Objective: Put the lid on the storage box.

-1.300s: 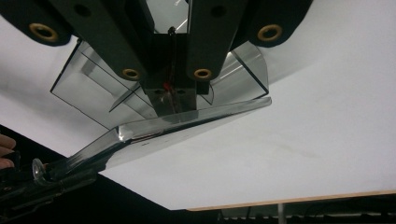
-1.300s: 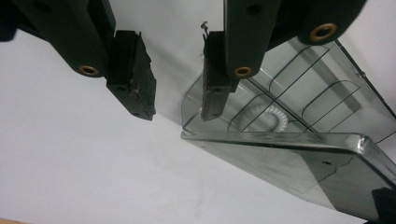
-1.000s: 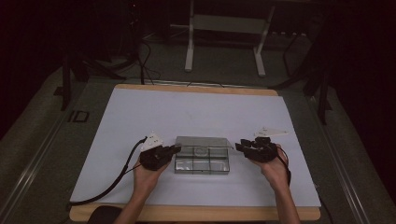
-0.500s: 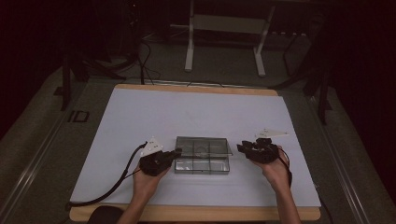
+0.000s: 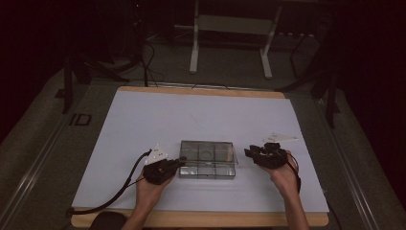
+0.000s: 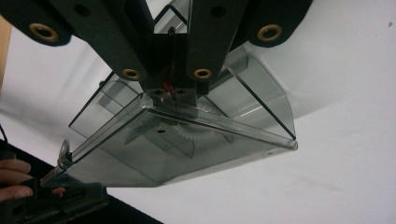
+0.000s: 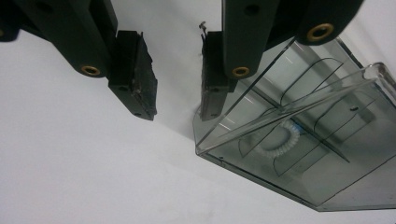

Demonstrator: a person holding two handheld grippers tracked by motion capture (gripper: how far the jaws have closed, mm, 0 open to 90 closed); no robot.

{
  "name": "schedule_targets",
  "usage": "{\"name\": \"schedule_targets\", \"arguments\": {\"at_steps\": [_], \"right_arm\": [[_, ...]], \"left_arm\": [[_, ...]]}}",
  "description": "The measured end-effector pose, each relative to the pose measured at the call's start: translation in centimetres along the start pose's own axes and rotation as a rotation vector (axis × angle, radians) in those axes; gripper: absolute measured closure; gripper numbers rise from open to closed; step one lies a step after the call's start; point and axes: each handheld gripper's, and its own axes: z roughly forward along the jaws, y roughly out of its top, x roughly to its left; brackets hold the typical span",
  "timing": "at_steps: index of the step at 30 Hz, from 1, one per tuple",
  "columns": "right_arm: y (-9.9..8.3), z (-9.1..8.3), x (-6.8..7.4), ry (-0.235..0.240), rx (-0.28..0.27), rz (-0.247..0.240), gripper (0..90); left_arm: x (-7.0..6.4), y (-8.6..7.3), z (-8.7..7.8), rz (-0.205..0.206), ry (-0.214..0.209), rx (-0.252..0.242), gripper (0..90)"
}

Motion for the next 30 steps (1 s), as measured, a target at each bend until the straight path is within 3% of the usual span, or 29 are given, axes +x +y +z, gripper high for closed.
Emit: {"name": "schedule_targets", "arguments": {"at_steps": [30], "right_arm": [[-0.3,-0.5,-0.2,0.006,-0.006,0.007,65.0]], "left_arm": [[-1.0,-1.9,-1.0,0.021,-0.006,0.034,90.0]]}}
